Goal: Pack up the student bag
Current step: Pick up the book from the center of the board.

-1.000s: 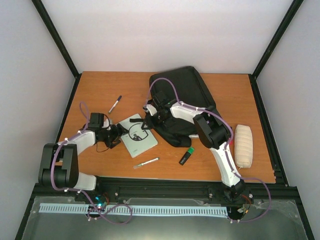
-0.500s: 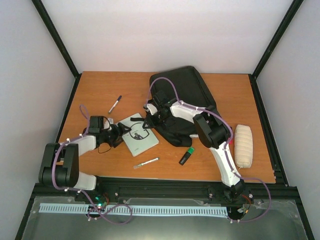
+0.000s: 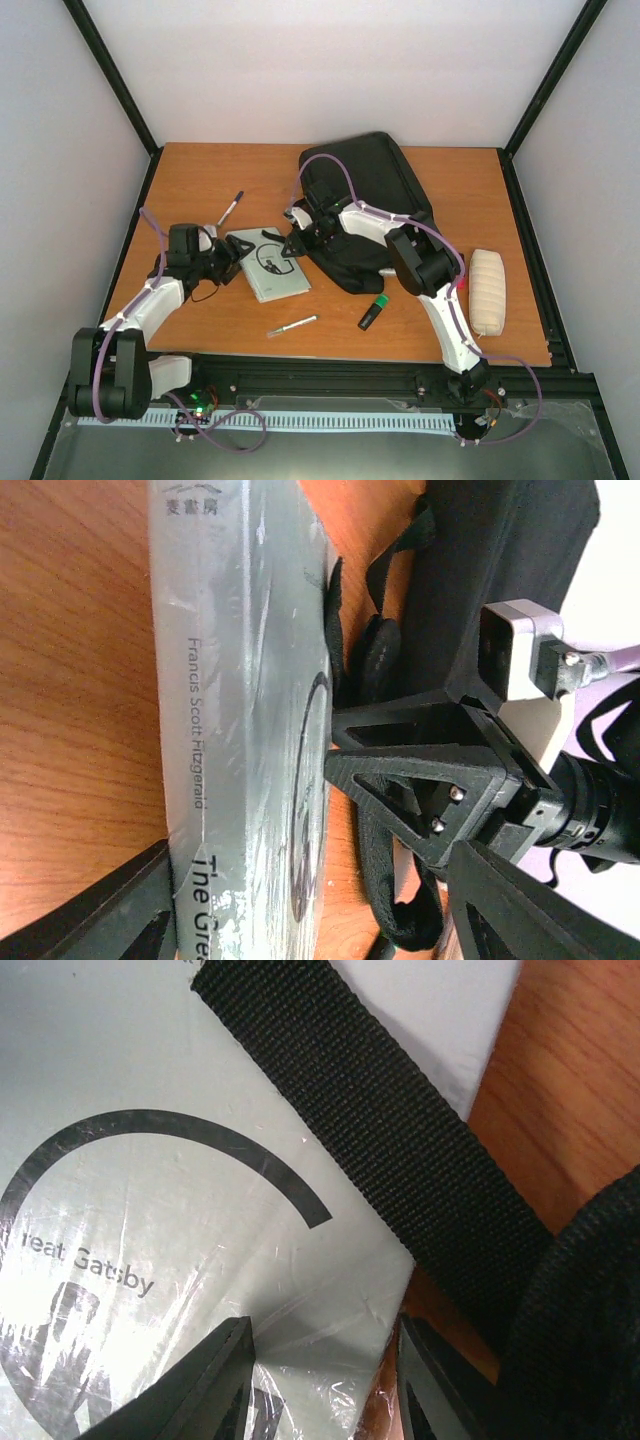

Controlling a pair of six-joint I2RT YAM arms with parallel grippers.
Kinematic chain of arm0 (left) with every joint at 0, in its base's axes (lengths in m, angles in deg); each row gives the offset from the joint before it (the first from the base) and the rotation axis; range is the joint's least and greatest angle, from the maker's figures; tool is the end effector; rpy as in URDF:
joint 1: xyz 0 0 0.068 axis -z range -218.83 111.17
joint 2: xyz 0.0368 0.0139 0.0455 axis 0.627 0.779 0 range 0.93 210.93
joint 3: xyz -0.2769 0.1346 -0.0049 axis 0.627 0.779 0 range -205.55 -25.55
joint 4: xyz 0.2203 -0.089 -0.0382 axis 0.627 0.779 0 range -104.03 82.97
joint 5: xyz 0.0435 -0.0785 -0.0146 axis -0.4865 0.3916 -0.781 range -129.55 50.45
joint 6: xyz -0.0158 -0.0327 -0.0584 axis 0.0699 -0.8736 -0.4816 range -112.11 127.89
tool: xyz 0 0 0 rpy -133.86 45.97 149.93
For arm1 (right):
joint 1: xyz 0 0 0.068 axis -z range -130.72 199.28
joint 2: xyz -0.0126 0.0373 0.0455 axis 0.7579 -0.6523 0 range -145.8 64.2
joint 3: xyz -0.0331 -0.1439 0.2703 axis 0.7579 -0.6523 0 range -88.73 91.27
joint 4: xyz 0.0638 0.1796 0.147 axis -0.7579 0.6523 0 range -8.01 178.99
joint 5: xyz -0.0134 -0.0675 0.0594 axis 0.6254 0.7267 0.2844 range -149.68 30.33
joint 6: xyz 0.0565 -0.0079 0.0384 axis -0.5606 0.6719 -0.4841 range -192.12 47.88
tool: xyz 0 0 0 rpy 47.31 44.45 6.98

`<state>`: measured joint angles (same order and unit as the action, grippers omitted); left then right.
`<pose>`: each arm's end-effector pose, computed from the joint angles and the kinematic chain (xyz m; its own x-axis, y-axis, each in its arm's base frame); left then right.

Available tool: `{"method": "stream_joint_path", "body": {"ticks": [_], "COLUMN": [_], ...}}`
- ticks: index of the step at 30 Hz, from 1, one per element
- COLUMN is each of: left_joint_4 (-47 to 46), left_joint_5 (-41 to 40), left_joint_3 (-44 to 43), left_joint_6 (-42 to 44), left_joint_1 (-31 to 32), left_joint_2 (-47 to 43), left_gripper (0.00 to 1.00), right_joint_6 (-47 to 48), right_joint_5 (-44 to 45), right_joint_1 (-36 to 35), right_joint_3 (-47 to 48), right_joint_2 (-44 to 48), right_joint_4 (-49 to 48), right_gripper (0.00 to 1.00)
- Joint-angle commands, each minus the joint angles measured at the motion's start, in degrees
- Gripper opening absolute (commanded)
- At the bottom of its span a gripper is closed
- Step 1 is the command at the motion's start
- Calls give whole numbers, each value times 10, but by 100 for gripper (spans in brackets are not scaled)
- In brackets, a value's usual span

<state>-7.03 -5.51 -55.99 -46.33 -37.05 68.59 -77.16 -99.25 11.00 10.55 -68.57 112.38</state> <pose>0.2045 -0.0374 0.2205 -0.7537 -0.6492 -0.1023 -0.3160 0.4945 -0.8097 0.3660 0.3340 0.1561 -0.7634 -0.5163 -0.3883 -0.6331 0.4785 0.6085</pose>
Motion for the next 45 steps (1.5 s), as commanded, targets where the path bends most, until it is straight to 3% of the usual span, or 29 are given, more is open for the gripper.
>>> {"method": "stream_joint_path", "body": {"ticks": [1,11,21,25,32,38,45], "left_joint_4": [-9,-25,-44,-97,-80,-47,32], "left_joint_5": [19,32,32,40,17,1,-23], "left_joint_3": [-26,-27,-40,-34,-61,-61,-83], "left_joint_6": [-25,-36,-38,-54,-44,-39,-13], "left_joint_1": [7,11,19,30,57,57,57], "left_joint_2": [1,39,49,41,52,27,-34], "left_gripper": [70,64,47,47,59,45,23], "right_joint_6": [2,3,5,2,4,7,9], "right_joint_5": [9,7,2,-4,-6,-2,1], "right_joint_1": [-26,-32,-34,-35,-37,-37,-37], "right_joint_3": [-20,-23,-21,-19,-18,-20,-16], "right_joint_2": [-38,-39,-41,-43,-42,-37,-25], "right_joint_4": [46,44,45,45,45,48,49], "right_gripper": [39,40,40,40,40,40,41]}}
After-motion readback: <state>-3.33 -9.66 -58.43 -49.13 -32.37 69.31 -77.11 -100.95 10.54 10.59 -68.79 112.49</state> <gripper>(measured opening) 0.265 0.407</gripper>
